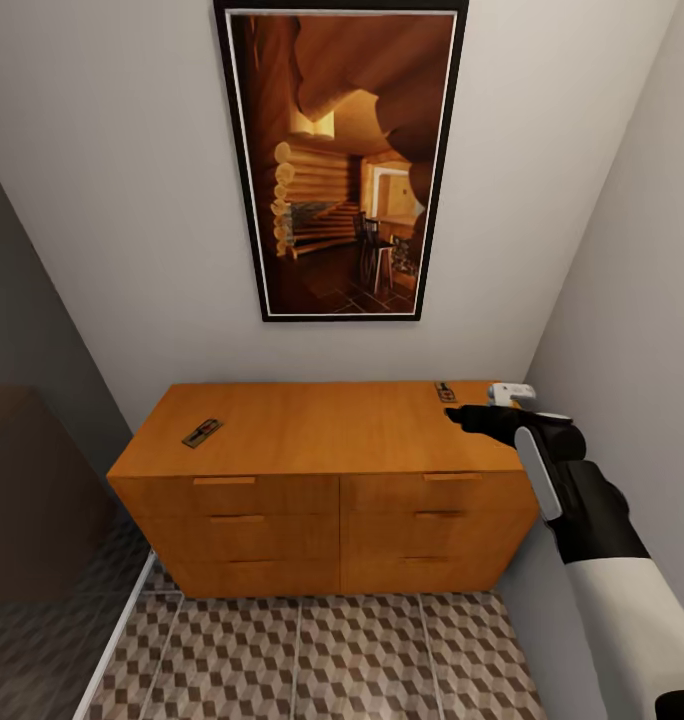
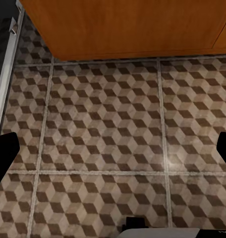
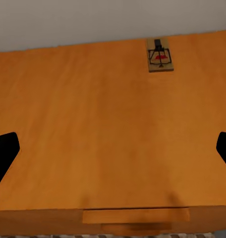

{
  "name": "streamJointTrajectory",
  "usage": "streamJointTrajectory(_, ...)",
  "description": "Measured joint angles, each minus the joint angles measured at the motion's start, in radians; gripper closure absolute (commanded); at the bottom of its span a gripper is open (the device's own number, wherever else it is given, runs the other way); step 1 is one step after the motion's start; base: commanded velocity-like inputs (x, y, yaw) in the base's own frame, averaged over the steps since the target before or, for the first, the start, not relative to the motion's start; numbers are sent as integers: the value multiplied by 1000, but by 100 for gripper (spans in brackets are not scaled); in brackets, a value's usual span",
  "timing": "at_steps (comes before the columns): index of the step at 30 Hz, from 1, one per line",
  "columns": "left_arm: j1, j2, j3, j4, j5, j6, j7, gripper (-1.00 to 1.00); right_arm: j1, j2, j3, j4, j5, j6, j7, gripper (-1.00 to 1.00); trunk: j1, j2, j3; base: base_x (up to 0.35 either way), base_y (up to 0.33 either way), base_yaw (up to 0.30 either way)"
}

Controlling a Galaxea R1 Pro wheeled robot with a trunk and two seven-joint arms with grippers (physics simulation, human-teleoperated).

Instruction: Take the four mousetraps from the cabinet in the bathroom and place them on the bathroom floor. Make sure all four end up on the same floor surface, and ensure that at least two of them are either under or directly next to the same bathroom sink.

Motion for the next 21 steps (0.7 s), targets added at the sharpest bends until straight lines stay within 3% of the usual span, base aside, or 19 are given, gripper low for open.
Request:
streamJointTrajectory(4, 0, 1, 1, 0, 0, 0, 0, -100, 0, -1, 26, -2, 2, -4, 1, -100, 0, 0, 0, 0, 0, 0)
streamJointTrajectory(8, 0, 1, 0, 0, 0, 0, 1, -100, 0, -6, 39, -1, 37, -5, -5, -100, 0, 0, 0, 0, 0, 0)
streamJointTrajectory(10, 0, 1, 0, 0, 0, 0, 1, -100, 0, -6, 40, 0, 82, -5, -6, -100, 0, 0, 0, 0, 0, 0)
streamJointTrajectory(12, 0, 1, 0, 0, 0, 0, 1, -100, 0, -4, 42, 2, 169, -5, -3, -100, 0, 0, 0, 0, 0, 0)
streamJointTrajectory(16, 0, 2, 0, 0, 0, 0, 1, -100, 0, -3, 42, 2, 216, -6, -7, -100, 0, 0, 0, 0, 0, 0)
streamJointTrajectory(21, 0, 2, 0, 0, 0, 0, 1, -100, 0, -3, 39, 2, 235, -6, -5, -100, 0, 0, 0, 0, 0, 0)
